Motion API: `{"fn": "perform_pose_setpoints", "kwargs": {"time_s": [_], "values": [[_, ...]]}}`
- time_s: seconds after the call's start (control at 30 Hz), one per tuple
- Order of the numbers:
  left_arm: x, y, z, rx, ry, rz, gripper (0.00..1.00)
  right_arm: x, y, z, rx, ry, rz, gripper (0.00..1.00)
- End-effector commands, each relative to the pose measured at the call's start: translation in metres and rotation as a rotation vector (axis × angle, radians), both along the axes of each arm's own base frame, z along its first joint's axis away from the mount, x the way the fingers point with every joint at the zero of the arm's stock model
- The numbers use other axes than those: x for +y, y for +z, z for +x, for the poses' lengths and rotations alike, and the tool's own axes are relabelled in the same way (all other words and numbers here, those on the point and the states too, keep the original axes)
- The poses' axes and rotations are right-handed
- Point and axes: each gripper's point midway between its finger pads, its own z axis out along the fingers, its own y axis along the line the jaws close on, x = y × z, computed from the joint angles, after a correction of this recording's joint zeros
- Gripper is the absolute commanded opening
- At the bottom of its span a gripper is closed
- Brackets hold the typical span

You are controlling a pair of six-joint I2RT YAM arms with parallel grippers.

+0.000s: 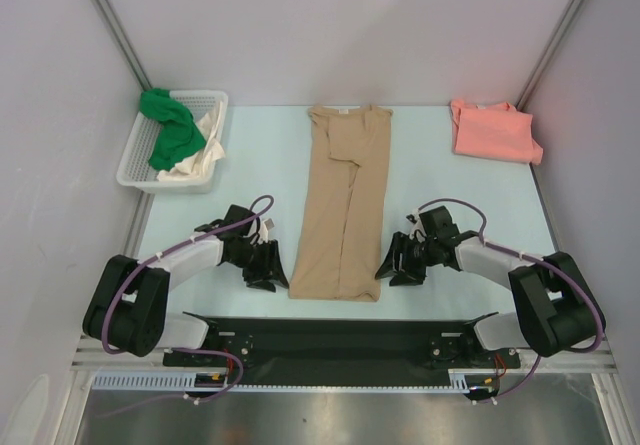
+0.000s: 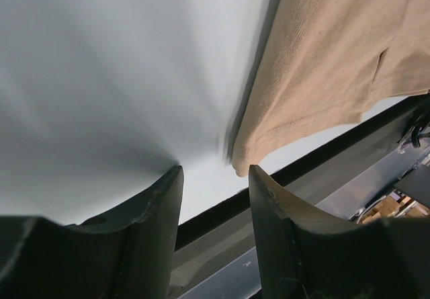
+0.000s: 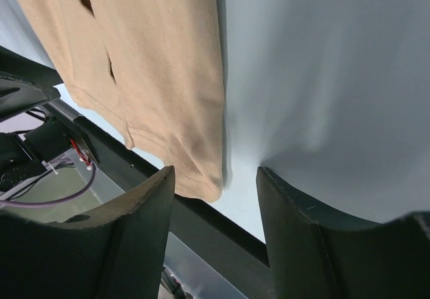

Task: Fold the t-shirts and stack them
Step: Fold the tshirt

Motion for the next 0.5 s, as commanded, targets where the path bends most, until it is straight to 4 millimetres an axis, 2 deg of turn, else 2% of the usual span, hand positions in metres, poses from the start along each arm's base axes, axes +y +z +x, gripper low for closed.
{"fn": "perform_pose_setpoints", "kwargs": {"time_s": [0.0,0.23,0.47], "values": [[-0.003,0.002,0.008,-0.020,0.003,0.001,0.49,-0.001,-0.006,0.002,0.007,-0.014,-0.022,0.58],[-0.003,0.001,0.007,-0.012,-0.002,0.001,0.49,-0.001,-0.010,0.002,0.029,-0.011,-0.034,0.57],[-0.007,-0.001,0.005,-0.006,-0.024,0.000,0.47,0.005,-0.016,-0.015,0.050,0.038,-0.049,0.53]]}}
